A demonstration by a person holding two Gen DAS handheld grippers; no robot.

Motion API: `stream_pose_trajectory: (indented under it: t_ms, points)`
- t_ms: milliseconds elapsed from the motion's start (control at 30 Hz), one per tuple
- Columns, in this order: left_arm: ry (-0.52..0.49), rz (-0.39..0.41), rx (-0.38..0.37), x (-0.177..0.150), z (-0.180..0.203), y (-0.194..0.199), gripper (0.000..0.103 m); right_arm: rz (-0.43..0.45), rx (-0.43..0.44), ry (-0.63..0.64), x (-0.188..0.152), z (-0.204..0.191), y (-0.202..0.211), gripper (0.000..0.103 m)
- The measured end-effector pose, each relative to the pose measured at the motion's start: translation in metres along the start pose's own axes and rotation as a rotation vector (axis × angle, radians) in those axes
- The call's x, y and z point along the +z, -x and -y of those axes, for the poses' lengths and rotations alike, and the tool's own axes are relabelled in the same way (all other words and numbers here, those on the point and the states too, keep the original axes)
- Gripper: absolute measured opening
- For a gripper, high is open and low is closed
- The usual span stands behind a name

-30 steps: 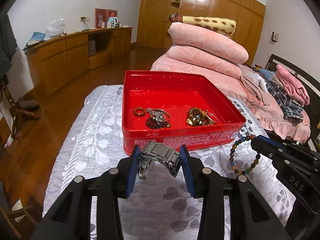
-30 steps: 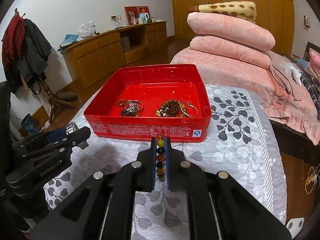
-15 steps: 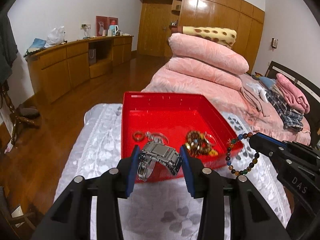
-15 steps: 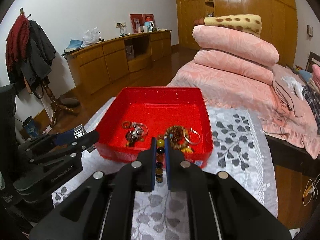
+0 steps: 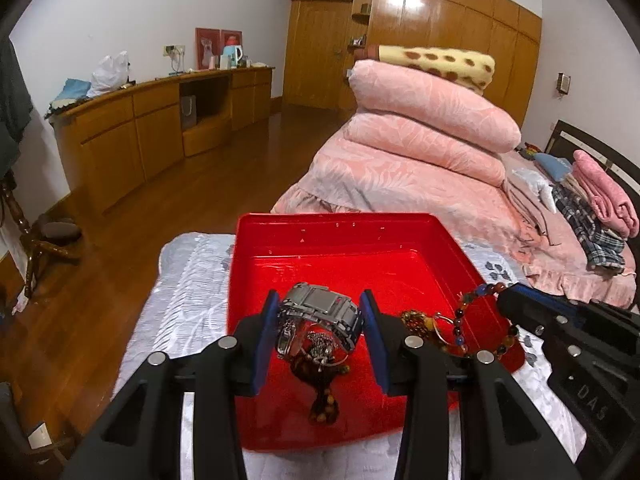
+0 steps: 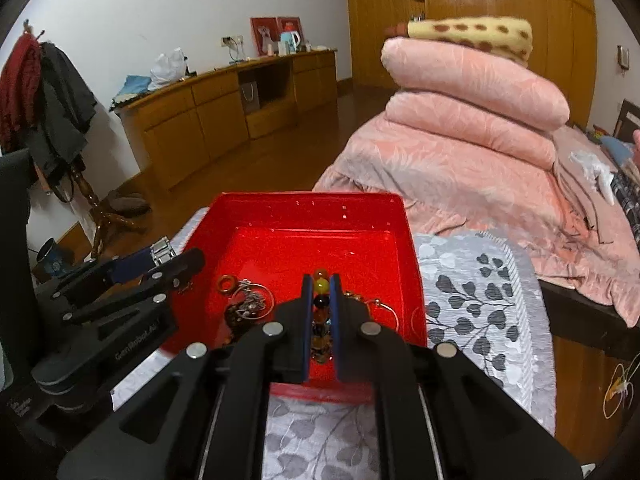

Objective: Organize jewelry

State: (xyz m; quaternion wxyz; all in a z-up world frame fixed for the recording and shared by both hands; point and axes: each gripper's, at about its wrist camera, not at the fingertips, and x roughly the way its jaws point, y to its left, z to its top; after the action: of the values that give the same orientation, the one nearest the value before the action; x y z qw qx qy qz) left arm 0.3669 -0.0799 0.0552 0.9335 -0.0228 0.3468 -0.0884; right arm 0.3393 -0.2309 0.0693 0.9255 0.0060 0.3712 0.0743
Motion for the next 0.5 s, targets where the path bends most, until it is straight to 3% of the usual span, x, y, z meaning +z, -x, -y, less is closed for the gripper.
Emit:
stream_pose_trajectory:
  t_ms: [133, 500]
  points:
    - [-0.003, -0.035, 0.014, -0.002, 0.003, -0.019, 0.043, -0.052, -0.017, 0.003, -0.002, 0.004, -0.026, 0.008]
    - [0.011, -0.034, 0.03, -0.005, -0.004, -0.026, 0.051, -0.057, -0.084, -0.03, -0.012, 0.025, -0.038, 0.031]
